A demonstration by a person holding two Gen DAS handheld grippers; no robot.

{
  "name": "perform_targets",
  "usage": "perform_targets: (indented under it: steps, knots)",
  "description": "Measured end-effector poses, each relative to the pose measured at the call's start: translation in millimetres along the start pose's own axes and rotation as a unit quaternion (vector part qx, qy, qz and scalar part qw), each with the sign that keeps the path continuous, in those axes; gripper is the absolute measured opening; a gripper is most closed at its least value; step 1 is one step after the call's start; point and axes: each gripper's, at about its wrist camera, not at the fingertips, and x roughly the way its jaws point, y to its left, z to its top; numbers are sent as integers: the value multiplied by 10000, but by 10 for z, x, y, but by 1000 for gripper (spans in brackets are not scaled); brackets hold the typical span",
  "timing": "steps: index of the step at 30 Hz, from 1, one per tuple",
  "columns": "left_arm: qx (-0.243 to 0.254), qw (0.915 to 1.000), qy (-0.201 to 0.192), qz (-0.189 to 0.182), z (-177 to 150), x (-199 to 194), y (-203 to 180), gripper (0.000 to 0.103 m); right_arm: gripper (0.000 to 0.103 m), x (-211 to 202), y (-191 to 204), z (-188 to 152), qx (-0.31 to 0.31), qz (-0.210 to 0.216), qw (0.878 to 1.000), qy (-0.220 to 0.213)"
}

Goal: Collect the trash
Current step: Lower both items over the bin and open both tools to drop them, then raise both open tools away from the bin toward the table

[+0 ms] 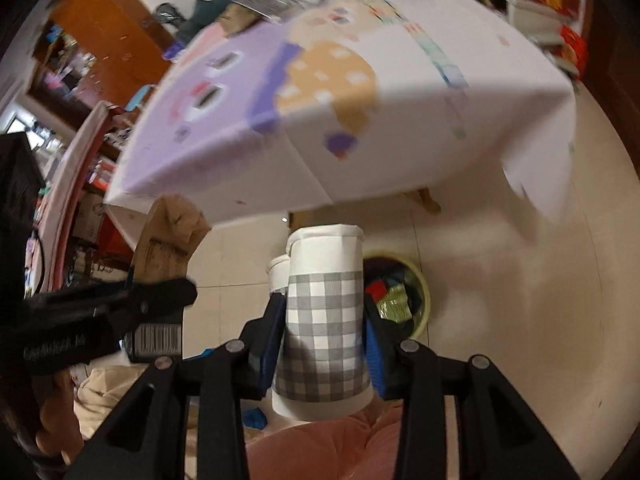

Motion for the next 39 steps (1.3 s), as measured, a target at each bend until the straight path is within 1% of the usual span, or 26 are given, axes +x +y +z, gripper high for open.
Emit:
perform_targets:
  steps: [4, 9, 15, 16, 17, 18, 19, 22, 26, 28, 30, 34, 36, 38, 39]
  knots:
    - [88, 9997, 208, 93, -68, 522, -70, 45, 39, 441, -321, -100, 329, -180, 9991, 207]
    - [25, 9988, 443, 189, 0, 1168, -81, 46, 43, 1057, -615, -182, 505, -338, 9970, 474]
    - [-90, 9978, 502, 416, 90, 1756, 16, 48, 51, 1710, -815, -208, 608, -258, 9955, 684]
    - [-102, 9976, 514, 463, 103, 1828, 34, 51, 53, 1813, -865, -217, 685, -206, 9949, 710]
    - [-119, 9973, 515, 501, 127, 1880, 33, 54, 58, 1863, -889, -225, 732, -178, 9945, 722]
    - [-147, 9974, 495, 507, 143, 1932, 60, 56, 61, 1933, -924, -230, 793, -194, 9939, 737]
    - [-161, 9974, 485, 508, 165, 1975, 70, 61, 61, 1994, -954, -238, 830, -195, 9936, 747]
    - [-198, 9968, 455, 628, 193, 2039, 124, 62, 62, 2077, -962, -250, 805, -177, 9937, 764]
    - [-324, 9955, 438, 769, 184, 2053, 198, 62, 62, 2045, -970, -253, 643, -193, 9946, 796]
    - [-338, 9949, 376, 878, 188, 2029, 233, 62, 61, 2043, -975, -251, 620, -192, 9946, 814]
    - [-339, 9929, 234, 1118, 183, 1972, 236, 62, 61, 2001, -969, -233, 590, -197, 9949, 795]
    - [-449, 9913, 62, 1238, 198, 1873, 238, 62, 62, 1924, -921, -180, 520, -215, 9959, 710]
    - [-493, 9907, -20, 1271, 187, 1792, 218, 64, 61, 1858, -897, -147, 501, -218, 9964, 655]
    - [-508, 9903, -86, 1294, 203, 1716, 203, 72, 62, 1809, -879, -113, 497, -218, 9967, 609]
    - [-499, 9900, -124, 1313, 210, 1666, 194, 73, 62, 1772, -853, -94, 492, -226, 9968, 586]
